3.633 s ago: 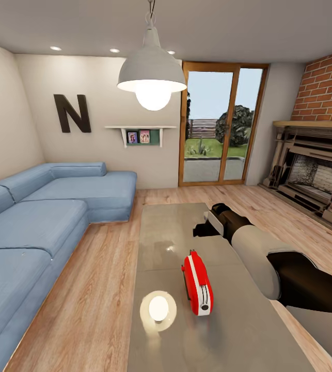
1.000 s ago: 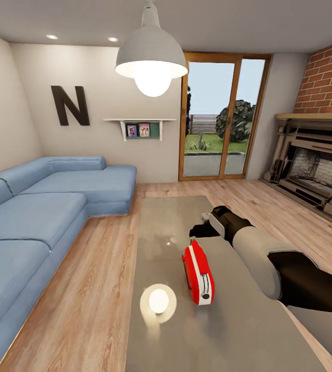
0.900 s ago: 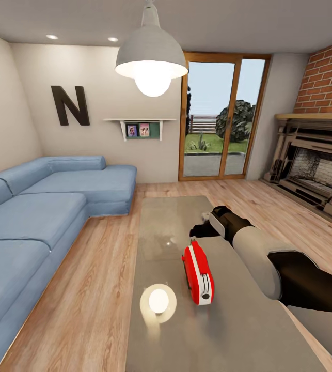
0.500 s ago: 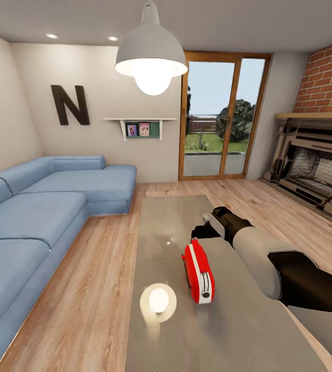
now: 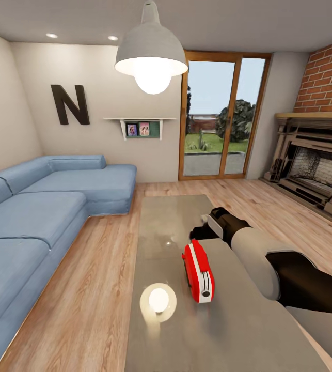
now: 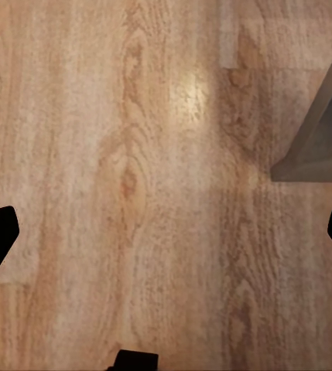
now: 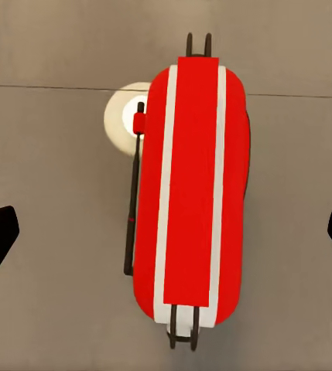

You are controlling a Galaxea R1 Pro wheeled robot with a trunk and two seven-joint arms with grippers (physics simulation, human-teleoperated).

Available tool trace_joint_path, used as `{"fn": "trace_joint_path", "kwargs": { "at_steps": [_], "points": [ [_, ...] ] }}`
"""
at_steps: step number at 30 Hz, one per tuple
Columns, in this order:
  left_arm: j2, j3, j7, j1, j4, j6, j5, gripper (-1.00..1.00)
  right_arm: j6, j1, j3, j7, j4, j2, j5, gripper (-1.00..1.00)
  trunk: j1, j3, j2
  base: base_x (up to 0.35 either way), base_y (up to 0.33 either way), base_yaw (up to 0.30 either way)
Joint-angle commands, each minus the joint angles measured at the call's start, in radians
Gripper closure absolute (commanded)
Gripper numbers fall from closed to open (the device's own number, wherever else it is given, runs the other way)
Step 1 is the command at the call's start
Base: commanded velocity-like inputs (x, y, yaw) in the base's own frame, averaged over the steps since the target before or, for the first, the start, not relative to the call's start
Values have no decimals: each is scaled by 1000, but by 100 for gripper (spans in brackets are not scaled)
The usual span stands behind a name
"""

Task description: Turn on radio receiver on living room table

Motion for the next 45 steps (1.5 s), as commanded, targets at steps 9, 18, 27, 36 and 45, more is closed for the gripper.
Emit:
{"fn": "trace_joint_path", "kwargs": {
  "at_steps": [9, 18, 27, 36, 45],
  "points": [
    [1, -1, -1, 0, 0, 0, 0, -100, -1, 0, 0, -6, 0, -4, 4, -100, 0, 0, 0, 0, 0, 0],
    [1, -1, -1, 0, 0, 0, 0, -100, -1, 0, 0, -7, 0, -4, 4, -100, 0, -13, 0, 0, 0, 0],
    [1, -1, -1, 0, 0, 0, 0, -100, -1, 0, 0, -7, 0, -4, 4, -100, 0, -28, 0, 0, 0, 0],
    [1, -1, -1, 0, 0, 0, 0, -100, -1, 0, 0, -8, 0, -4, 4, -100, 0, -42, 0, 0, 0, 0],
    [1, -1, -1, 0, 0, 0, 0, -100, -1, 0, 1, -8, 0, -4, 4, -100, 0, -57, 0, 0, 0, 0]
  ]
}}
